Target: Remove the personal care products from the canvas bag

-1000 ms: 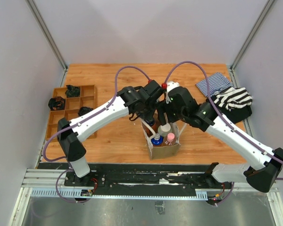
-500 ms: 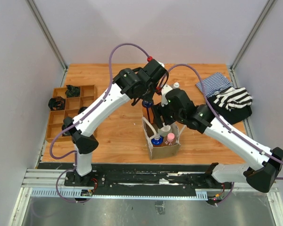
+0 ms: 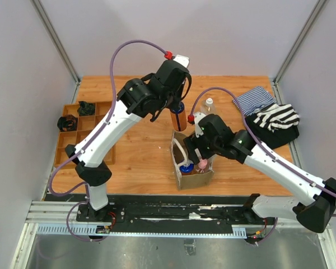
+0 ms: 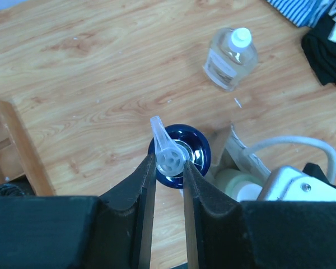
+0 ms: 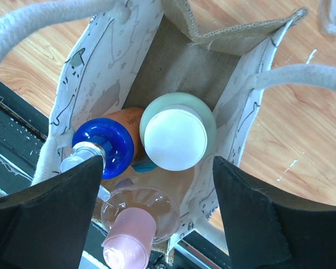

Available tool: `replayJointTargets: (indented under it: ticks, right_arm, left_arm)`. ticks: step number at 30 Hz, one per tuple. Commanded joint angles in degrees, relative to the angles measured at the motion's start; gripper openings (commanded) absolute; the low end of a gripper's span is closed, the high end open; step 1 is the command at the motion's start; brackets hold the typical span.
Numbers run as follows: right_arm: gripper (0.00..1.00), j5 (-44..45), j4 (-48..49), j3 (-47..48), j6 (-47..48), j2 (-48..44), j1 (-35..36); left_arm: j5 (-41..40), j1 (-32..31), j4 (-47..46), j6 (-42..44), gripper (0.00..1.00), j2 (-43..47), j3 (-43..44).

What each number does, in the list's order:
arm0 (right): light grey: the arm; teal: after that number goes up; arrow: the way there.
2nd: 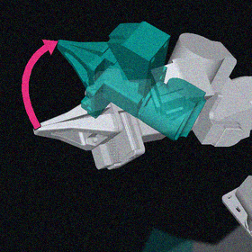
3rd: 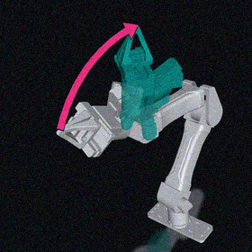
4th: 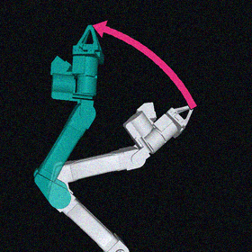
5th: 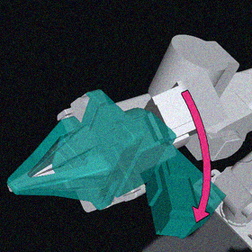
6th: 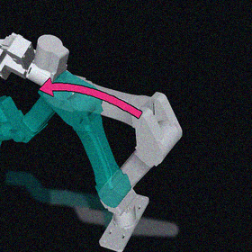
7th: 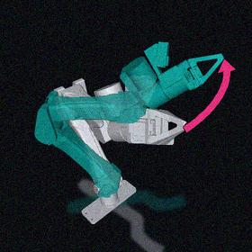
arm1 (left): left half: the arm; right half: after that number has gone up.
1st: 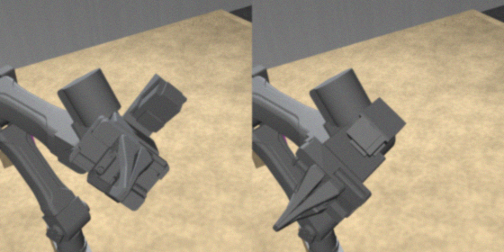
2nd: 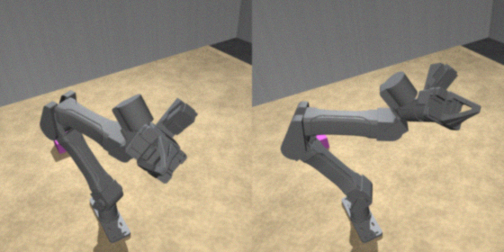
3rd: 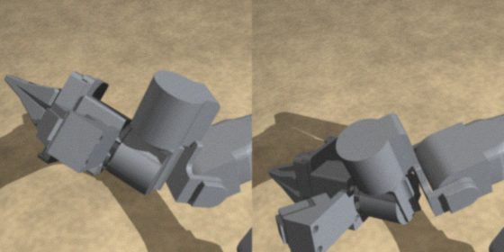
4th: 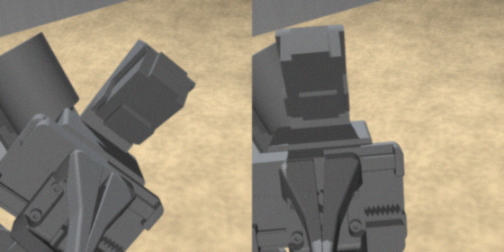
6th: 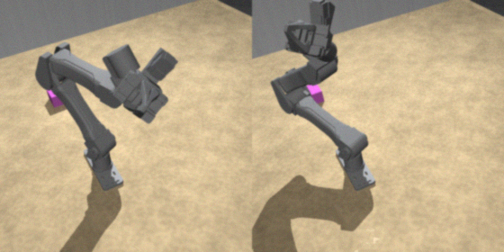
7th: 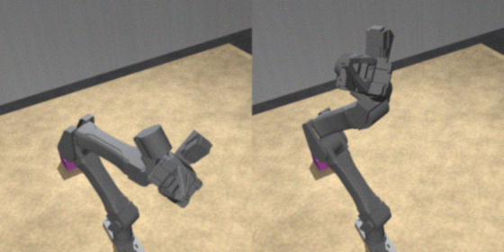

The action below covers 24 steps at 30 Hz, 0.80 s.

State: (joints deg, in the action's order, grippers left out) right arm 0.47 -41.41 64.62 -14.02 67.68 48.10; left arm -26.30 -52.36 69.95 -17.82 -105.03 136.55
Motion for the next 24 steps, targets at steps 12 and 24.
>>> replayJointTargets:
  ticks: [12,24]
  right_arm:
    - [0.79,1.2,2.7,-2.9,0.4,5.9,0.5]
    - [0.01,3.4,1.7,1.6,1.8,8.0,0.6]
  left_arm:
    - [-12.5,9.1,-8.5,0.0,0.01,11.8,-10.2]
    - [-4.9,12.9,-20.7,-1.1,0.0,20.8,-35.1]
